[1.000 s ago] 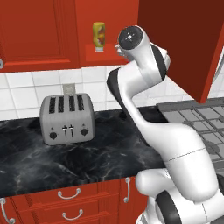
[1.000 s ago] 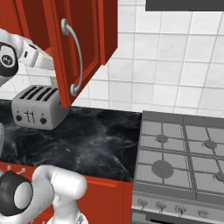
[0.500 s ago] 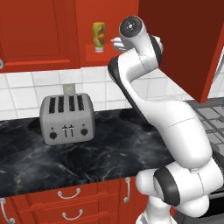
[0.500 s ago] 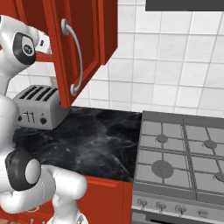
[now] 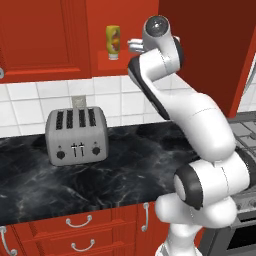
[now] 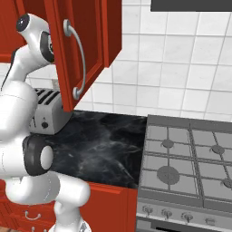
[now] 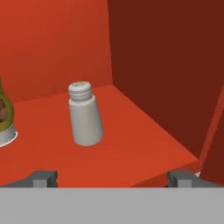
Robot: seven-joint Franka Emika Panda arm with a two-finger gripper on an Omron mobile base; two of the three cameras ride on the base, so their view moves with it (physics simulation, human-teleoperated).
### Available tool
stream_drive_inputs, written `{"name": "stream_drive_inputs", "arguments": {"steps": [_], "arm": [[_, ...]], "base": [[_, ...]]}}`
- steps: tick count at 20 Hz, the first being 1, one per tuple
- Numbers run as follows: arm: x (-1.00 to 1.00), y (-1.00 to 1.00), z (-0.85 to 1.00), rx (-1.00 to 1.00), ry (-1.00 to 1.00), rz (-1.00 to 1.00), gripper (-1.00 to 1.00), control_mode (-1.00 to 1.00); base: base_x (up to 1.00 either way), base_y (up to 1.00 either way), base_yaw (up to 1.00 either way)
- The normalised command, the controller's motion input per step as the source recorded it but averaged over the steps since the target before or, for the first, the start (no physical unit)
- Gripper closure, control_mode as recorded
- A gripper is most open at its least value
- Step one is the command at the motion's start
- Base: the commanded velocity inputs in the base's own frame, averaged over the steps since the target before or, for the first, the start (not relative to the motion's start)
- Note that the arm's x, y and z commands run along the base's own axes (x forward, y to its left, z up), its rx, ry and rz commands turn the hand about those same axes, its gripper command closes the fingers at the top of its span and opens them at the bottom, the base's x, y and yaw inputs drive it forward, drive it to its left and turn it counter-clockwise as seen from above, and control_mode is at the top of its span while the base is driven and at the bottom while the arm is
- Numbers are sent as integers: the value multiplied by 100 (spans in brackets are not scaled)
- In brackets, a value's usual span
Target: Move the mustard and shaker from the cabinet to the dining counter.
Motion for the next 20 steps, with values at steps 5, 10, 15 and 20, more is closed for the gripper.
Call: {"name": "stream_drive_inputs", "arguments": {"steps": [5,10,15,20], "arm": [[67,1,3,0,0,9,-100,-100],[52,0,-4,-4,0,3,-100,-100],[59,0,-6,-4,0,2,-100,-100],[38,9,-5,-5,0,1,-100,-100]], "base": [[0,0,0],[0,0,0],[0,0,0],[0,0,0]]}}
